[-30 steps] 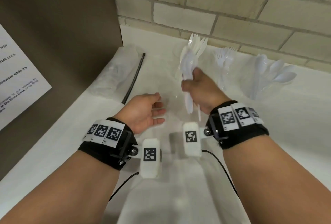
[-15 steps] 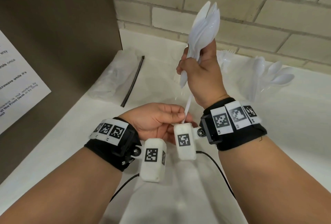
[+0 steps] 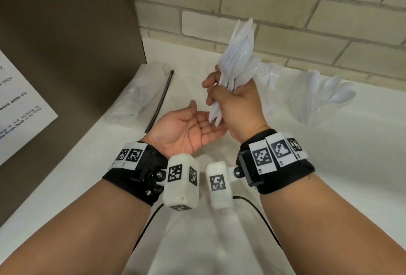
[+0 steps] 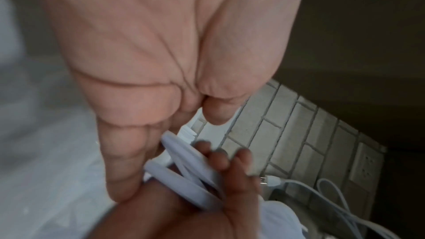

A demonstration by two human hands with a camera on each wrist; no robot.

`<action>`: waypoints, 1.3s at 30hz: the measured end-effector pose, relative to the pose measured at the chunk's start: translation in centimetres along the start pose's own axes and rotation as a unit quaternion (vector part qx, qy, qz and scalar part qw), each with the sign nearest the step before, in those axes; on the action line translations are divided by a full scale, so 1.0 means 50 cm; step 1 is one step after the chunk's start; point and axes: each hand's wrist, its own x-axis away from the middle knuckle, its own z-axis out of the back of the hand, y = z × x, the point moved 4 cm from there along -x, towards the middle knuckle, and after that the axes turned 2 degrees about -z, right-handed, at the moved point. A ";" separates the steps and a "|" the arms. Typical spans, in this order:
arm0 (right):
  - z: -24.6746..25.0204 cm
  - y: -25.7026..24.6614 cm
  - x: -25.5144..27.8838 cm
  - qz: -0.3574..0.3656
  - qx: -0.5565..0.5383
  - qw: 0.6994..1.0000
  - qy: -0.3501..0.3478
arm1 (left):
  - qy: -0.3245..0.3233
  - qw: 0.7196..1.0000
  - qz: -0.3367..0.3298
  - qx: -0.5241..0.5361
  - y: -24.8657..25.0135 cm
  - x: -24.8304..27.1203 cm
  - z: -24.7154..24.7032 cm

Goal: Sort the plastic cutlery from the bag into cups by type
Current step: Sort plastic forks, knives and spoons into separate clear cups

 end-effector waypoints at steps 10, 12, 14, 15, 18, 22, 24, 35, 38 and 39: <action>-0.008 0.049 0.015 -0.114 -0.021 0.993 -0.018 | 0.012 0.999 -0.011 -0.042 0.004 0.003 -0.001; -0.013 0.056 0.021 -0.151 -0.041 0.987 -0.036 | 0.001 0.997 -0.014 -0.072 0.011 0.008 -0.009; -0.017 0.059 0.029 -0.190 -0.100 0.974 -0.072 | -0.012 0.991 -0.047 -0.122 0.025 0.015 -0.017; -0.021 0.062 0.035 -0.214 -0.126 0.963 -0.105 | -0.025 0.986 -0.069 -0.148 0.034 0.018 -0.016; -0.045 0.069 0.067 -0.285 -0.141 0.915 -0.248 | -0.038 0.954 -0.121 -0.273 0.053 0.037 -0.036; -0.066 0.072 0.083 -0.310 -0.123 0.896 -0.294 | 0.013 0.915 -0.161 -0.370 0.059 0.046 -0.061; -0.056 0.079 0.069 -0.283 -0.031 0.925 -0.251 | 0.067 0.904 -0.191 -0.375 0.063 0.041 -0.063; -0.064 0.085 0.104 -0.286 -0.027 0.884 -0.368 | -0.043 0.932 -0.143 -0.329 0.052 0.052 -0.067; -0.060 0.080 0.083 -0.234 0.095 0.913 -0.319 | 0.063 0.940 -0.167 -0.289 0.054 0.043 -0.057; -0.054 0.074 0.075 -0.213 0.160 0.916 -0.299 | 0.112 0.945 -0.193 -0.239 0.061 0.040 -0.048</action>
